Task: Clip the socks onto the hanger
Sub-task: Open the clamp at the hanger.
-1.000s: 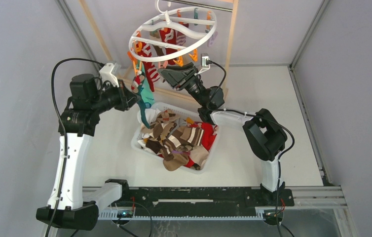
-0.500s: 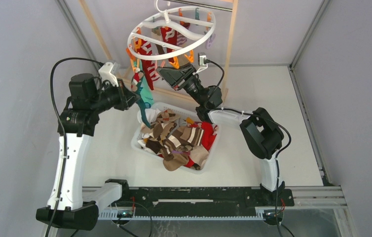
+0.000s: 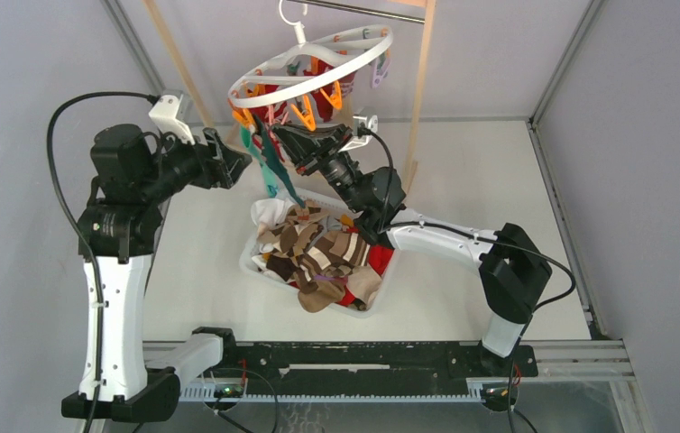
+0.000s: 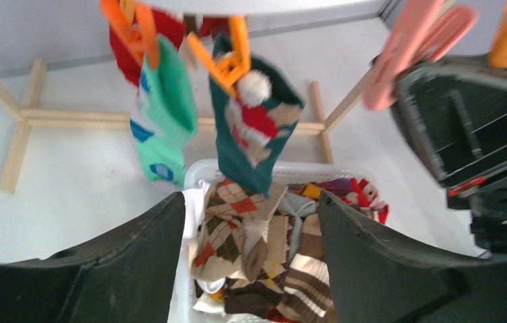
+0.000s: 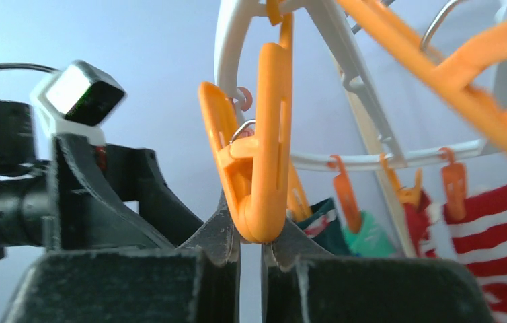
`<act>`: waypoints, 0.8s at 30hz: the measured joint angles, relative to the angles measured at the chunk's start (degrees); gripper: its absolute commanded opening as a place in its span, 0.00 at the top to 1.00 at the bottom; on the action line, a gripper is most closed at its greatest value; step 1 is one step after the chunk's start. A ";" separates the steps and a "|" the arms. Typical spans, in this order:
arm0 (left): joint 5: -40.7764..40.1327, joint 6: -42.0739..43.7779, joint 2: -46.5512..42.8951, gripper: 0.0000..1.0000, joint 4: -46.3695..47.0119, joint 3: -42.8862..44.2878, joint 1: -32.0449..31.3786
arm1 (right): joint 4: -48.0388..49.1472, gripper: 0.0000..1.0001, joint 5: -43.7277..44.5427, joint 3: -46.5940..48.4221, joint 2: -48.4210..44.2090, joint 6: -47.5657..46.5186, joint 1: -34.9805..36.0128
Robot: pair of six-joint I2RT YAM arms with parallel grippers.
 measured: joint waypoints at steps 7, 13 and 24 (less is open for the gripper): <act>4.07 -2.43 1.44 0.25 0.24 7.76 -0.13 | -6.21 0.99 7.41 2.32 -0.79 -15.45 3.32; 6.38 -3.37 5.42 0.25 2.38 10.97 -2.08 | -8.70 1.00 8.57 3.06 -0.52 -20.65 3.72; 10.80 -3.96 12.98 0.25 5.73 12.13 -5.25 | -10.84 1.00 8.52 4.24 -0.50 -24.48 3.98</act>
